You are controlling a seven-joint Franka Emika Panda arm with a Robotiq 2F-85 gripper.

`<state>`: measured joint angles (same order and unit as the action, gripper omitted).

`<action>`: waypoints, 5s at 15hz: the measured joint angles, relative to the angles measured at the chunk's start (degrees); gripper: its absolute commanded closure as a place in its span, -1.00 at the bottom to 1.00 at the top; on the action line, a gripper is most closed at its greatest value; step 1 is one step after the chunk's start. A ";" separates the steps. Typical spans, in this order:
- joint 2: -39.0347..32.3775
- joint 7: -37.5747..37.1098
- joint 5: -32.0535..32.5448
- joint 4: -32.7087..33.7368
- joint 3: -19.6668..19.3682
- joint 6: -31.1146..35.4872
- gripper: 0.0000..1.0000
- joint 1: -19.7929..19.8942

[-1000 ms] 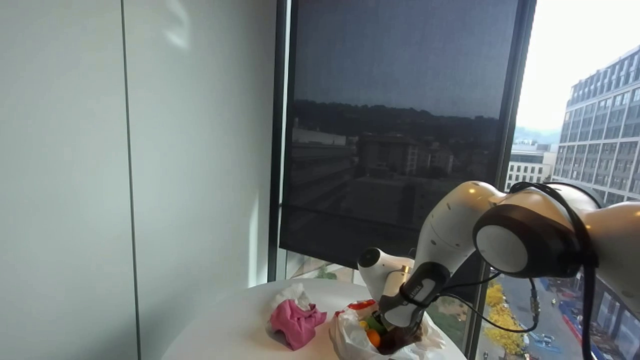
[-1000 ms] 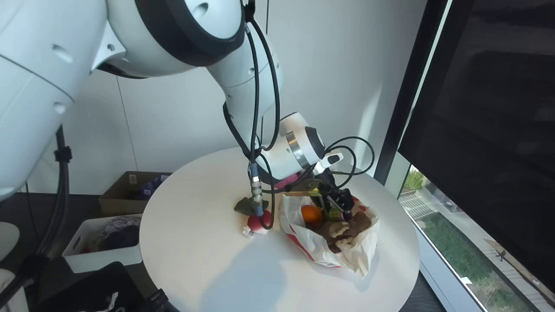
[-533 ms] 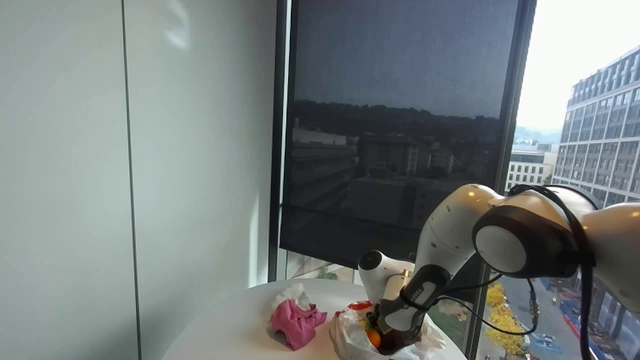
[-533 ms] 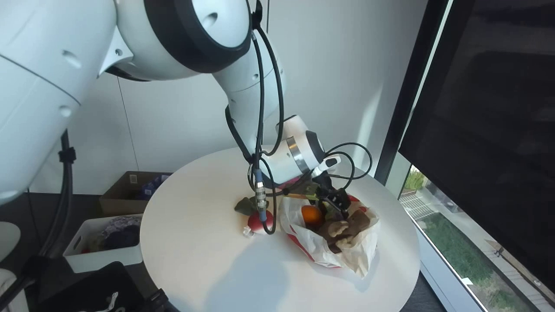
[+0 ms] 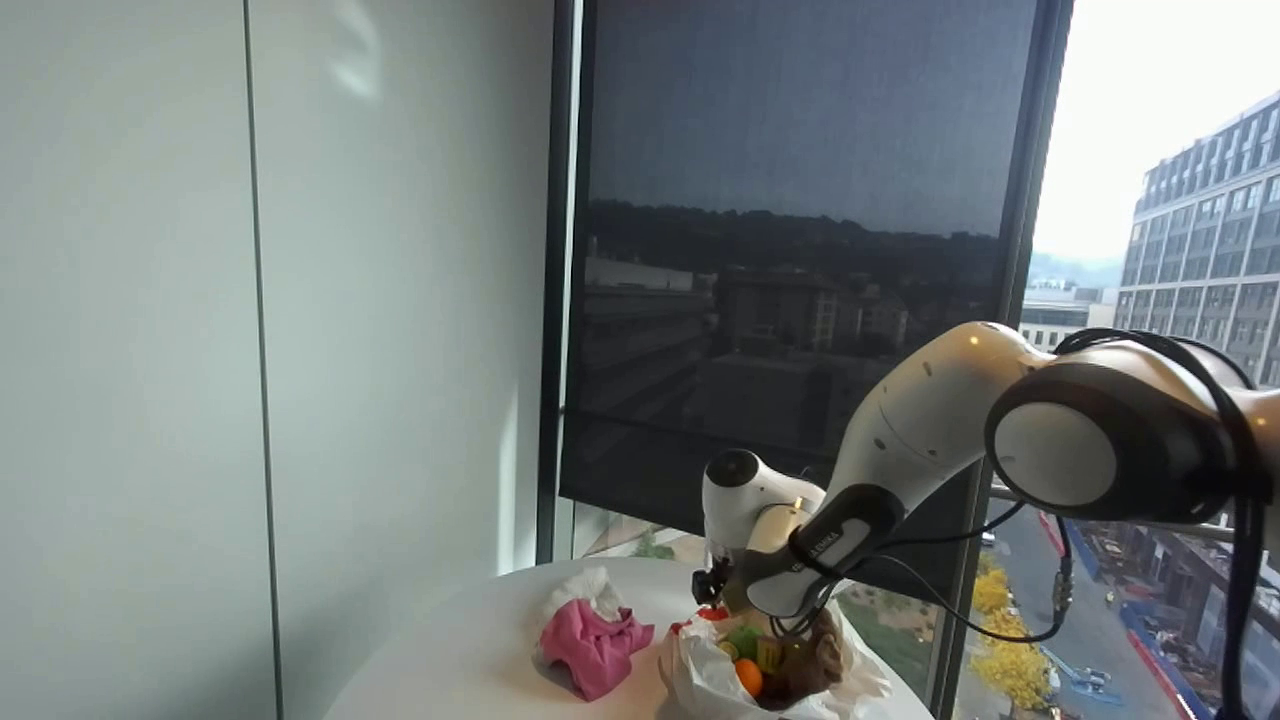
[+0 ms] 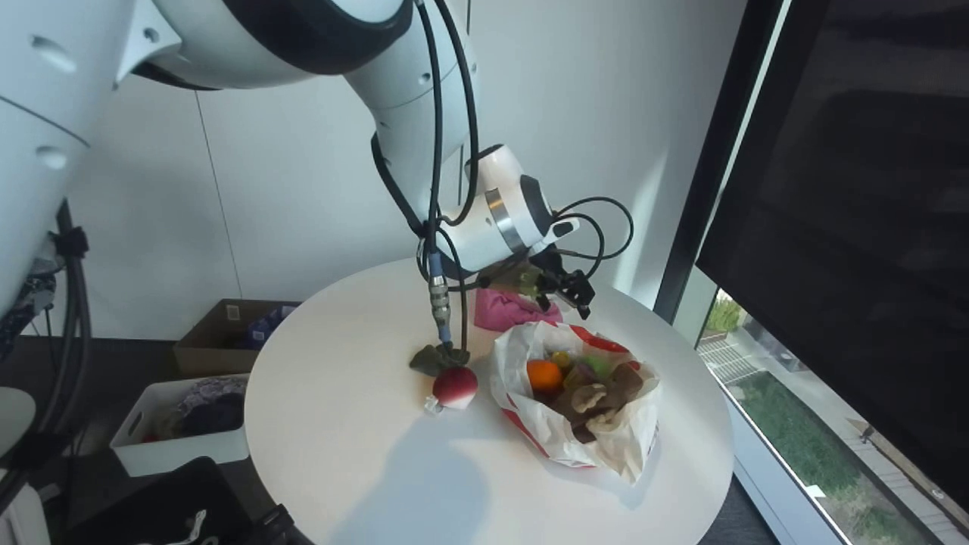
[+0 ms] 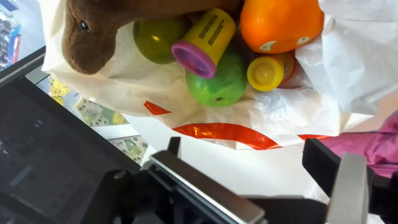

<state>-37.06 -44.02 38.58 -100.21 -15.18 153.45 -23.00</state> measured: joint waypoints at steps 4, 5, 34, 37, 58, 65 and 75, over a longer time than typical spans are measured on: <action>1.35 5.67 -12.54 -1.81 7.91 -0.15 -1.00 5.13; 1.30 8.25 -16.81 -2.17 9.98 -0.46 -1.00 6.62; -7.91 33.89 -36.77 2.64 16.74 -2.07 0.46 12.01; -8.04 34.47 -36.76 2.64 16.59 -1.24 0.90 12.01; -6.21 40.97 -57.96 9.84 30.15 -4.54 1.00 23.77; -4.01 40.94 -54.35 9.05 27.79 -4.48 0.99 20.40; -0.06 30.86 -39.56 6.95 16.38 -13.25 -0.57 11.48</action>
<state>-37.11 -13.16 -0.98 -93.26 1.20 140.20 -11.52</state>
